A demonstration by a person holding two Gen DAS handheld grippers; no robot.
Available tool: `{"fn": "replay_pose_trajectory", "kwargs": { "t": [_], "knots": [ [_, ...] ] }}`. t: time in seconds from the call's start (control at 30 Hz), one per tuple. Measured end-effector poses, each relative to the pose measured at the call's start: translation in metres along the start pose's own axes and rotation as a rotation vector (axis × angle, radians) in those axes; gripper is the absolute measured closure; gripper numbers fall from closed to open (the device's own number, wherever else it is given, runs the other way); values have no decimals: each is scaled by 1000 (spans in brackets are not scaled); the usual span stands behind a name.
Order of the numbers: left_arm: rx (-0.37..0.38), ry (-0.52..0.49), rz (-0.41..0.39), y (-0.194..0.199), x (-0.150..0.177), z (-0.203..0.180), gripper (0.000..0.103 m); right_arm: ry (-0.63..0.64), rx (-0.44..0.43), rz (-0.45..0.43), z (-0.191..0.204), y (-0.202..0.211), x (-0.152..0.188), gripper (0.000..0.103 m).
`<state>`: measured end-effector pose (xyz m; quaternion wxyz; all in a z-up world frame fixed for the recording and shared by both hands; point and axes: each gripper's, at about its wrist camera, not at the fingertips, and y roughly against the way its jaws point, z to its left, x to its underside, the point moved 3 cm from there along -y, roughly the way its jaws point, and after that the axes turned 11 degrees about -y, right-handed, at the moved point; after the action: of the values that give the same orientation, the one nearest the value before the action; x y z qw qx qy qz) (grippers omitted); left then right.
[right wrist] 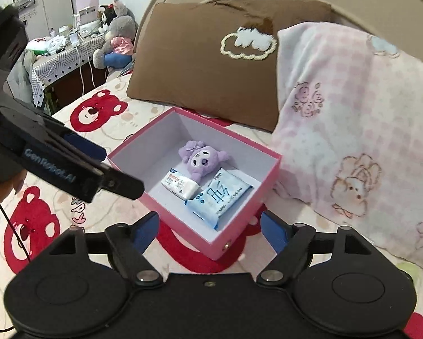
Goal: Organize objects
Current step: 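Withdraw both grippers from the box toward the orange makeup sponge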
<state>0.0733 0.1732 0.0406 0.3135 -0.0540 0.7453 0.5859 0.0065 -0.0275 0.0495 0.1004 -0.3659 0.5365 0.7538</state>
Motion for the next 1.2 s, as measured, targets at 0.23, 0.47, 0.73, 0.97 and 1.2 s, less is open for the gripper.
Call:
{"fn": "replay_pose_trajectory", "kwargs": {
  "t": [0.23, 0.47, 0.73, 0.97, 1.2],
  "knots": [
    [45, -47, -3, 15, 8, -31, 8, 15, 20, -15, -9, 30, 20, 18],
    [76, -84, 34, 12, 22, -60, 5, 12, 57, -8, -28, 51, 50, 18],
    [118, -113, 106, 0, 43, -93, 5, 22, 85, 21, -50, 72, 83, 18],
    [161, -168, 129, -14, 48, -127, 5, -35, 76, 23, -74, 78, 113, 18],
    [198, -182, 136, -36, 45, -153, 5, -113, 62, -9, -98, 69, 138, 18]
  ]
}}
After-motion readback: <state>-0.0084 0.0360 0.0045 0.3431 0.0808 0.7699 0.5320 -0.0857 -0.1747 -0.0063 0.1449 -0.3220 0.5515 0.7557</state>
